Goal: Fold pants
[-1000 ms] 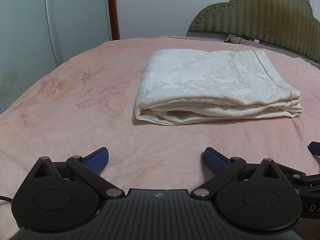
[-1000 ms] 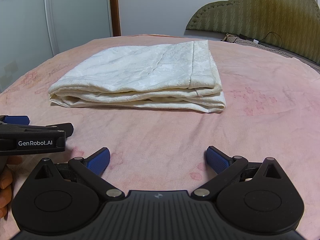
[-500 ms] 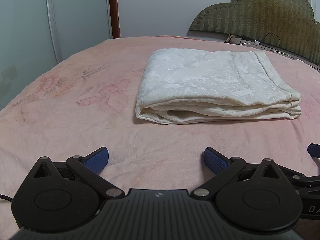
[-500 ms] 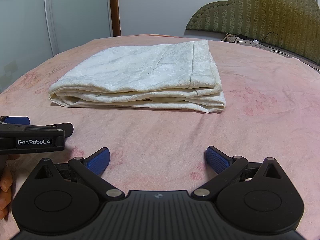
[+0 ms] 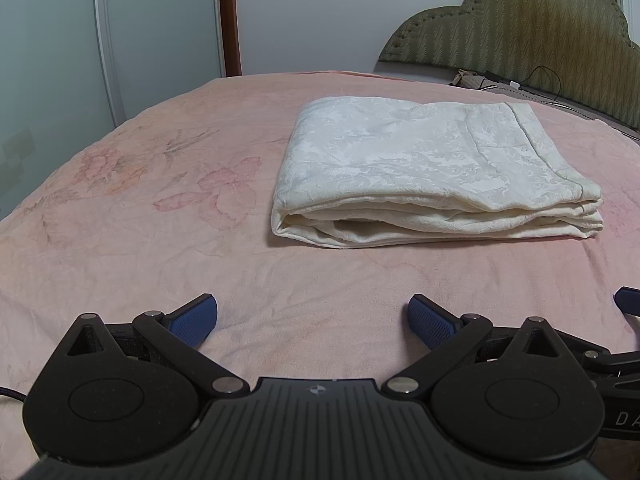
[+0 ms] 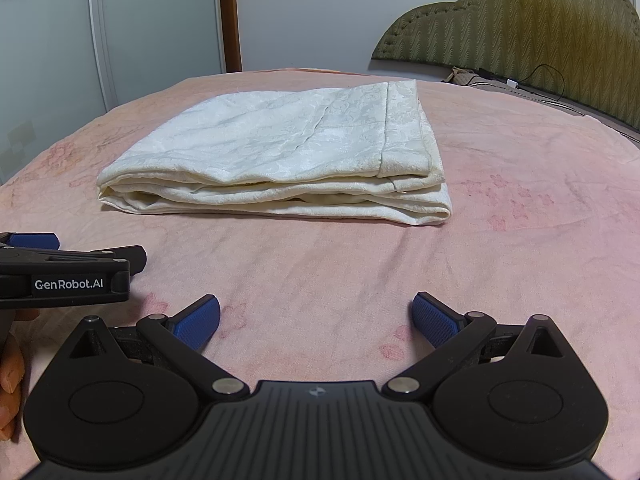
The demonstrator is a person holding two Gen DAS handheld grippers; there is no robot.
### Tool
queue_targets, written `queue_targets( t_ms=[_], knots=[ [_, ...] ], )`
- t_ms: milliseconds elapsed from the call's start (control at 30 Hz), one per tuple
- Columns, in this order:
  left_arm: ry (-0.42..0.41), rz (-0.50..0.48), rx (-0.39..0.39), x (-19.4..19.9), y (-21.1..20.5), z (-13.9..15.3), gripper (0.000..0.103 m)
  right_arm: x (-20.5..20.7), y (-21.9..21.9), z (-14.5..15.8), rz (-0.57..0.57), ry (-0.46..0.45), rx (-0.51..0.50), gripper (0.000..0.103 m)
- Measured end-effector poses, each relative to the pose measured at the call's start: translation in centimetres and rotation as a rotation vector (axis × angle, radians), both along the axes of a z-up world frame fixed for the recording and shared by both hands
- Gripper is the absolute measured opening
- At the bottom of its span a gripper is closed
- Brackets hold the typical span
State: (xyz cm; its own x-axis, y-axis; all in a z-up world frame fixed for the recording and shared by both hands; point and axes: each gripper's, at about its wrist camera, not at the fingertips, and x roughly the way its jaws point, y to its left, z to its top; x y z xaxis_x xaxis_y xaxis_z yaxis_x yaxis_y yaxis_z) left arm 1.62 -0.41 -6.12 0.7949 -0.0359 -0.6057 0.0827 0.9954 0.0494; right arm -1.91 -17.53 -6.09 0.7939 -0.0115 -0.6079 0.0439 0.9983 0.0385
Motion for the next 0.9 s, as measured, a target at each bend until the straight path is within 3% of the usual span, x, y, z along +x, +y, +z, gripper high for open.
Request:
queue_targets(
  t_ms=[900],
  knots=[
    [-0.003, 0.005, 0.001, -0.3, -0.16, 0.0, 0.103, 0.01, 0.02, 0.0, 0.0, 0.0, 0.0, 0.103]
  ],
)
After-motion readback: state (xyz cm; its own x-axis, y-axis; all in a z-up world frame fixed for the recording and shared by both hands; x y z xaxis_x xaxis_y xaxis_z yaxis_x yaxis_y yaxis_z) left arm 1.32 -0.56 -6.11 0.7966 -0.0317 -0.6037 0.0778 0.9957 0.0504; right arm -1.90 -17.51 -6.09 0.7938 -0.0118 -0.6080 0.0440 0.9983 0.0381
